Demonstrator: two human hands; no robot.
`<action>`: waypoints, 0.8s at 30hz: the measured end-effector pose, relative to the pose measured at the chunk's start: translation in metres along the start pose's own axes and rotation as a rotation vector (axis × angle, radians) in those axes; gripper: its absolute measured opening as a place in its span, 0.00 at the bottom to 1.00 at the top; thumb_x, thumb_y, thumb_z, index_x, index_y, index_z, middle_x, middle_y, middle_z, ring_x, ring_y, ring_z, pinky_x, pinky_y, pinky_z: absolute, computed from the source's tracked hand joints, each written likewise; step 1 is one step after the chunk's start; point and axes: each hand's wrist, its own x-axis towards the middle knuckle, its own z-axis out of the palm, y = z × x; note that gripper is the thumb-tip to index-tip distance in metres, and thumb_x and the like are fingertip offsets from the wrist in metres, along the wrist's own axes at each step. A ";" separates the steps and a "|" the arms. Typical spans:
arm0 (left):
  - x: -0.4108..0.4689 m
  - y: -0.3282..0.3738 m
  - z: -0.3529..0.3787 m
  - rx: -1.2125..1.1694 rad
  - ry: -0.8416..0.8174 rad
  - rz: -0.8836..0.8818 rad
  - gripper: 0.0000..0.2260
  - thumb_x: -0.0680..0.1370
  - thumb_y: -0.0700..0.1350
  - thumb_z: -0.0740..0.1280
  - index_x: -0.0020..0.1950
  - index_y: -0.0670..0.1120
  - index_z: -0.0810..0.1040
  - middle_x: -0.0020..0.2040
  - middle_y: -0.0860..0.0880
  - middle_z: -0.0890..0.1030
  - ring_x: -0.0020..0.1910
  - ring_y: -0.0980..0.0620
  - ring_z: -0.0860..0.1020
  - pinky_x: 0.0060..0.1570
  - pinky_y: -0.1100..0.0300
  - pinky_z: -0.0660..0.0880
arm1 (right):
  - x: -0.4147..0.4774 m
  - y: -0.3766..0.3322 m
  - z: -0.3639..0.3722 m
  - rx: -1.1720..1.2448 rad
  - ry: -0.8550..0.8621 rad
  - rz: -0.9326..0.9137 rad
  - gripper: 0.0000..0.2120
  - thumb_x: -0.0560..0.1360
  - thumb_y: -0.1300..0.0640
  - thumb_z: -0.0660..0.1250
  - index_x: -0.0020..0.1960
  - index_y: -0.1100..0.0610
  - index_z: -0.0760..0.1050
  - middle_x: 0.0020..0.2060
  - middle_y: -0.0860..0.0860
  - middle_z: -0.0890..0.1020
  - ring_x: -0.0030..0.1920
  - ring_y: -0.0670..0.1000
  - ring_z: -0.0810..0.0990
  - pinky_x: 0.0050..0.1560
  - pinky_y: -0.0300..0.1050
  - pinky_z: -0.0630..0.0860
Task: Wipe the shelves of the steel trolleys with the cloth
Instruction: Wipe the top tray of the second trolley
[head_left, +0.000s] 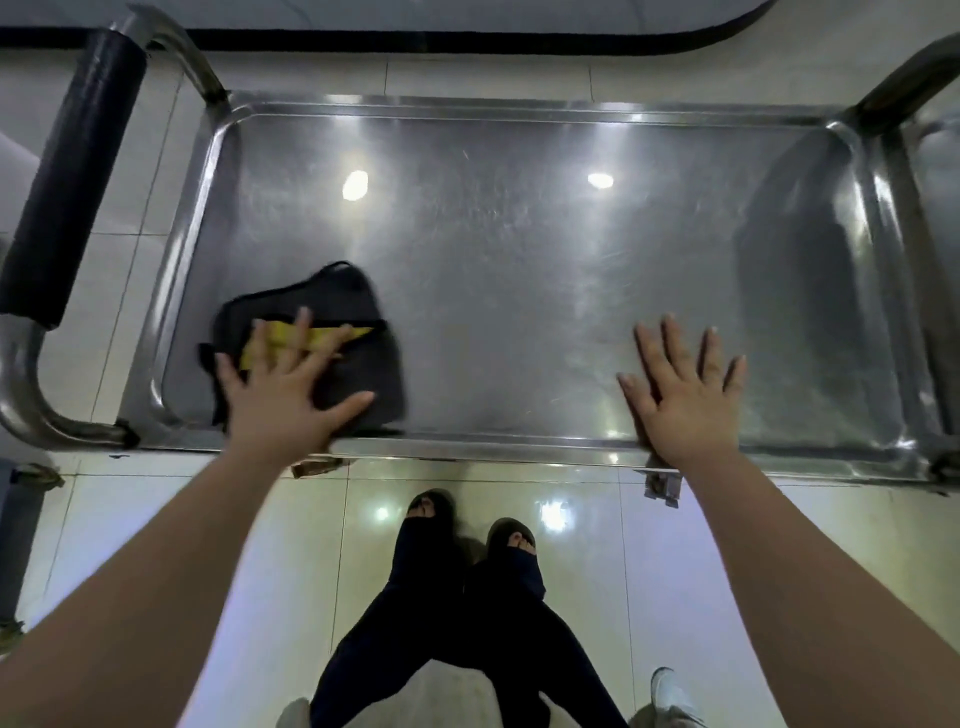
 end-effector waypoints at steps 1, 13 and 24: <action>0.002 -0.021 -0.004 -0.011 -0.014 -0.056 0.39 0.64 0.82 0.46 0.74 0.75 0.46 0.79 0.62 0.41 0.79 0.45 0.40 0.71 0.31 0.40 | 0.000 -0.002 0.001 0.005 0.005 0.001 0.29 0.72 0.26 0.30 0.71 0.29 0.29 0.76 0.37 0.37 0.78 0.58 0.37 0.73 0.62 0.33; -0.009 0.167 0.025 0.044 -0.012 0.183 0.39 0.64 0.82 0.40 0.74 0.73 0.42 0.80 0.56 0.40 0.77 0.34 0.37 0.67 0.26 0.38 | 0.000 0.007 0.006 -0.012 0.006 -0.003 0.27 0.79 0.33 0.35 0.75 0.34 0.33 0.78 0.40 0.37 0.77 0.58 0.32 0.72 0.65 0.30; 0.000 0.109 0.013 0.005 0.021 0.097 0.37 0.65 0.83 0.42 0.73 0.76 0.42 0.80 0.60 0.43 0.79 0.41 0.40 0.70 0.29 0.39 | 0.004 0.007 0.004 -0.012 0.003 -0.012 0.27 0.79 0.33 0.34 0.75 0.34 0.31 0.75 0.38 0.33 0.77 0.56 0.31 0.72 0.62 0.28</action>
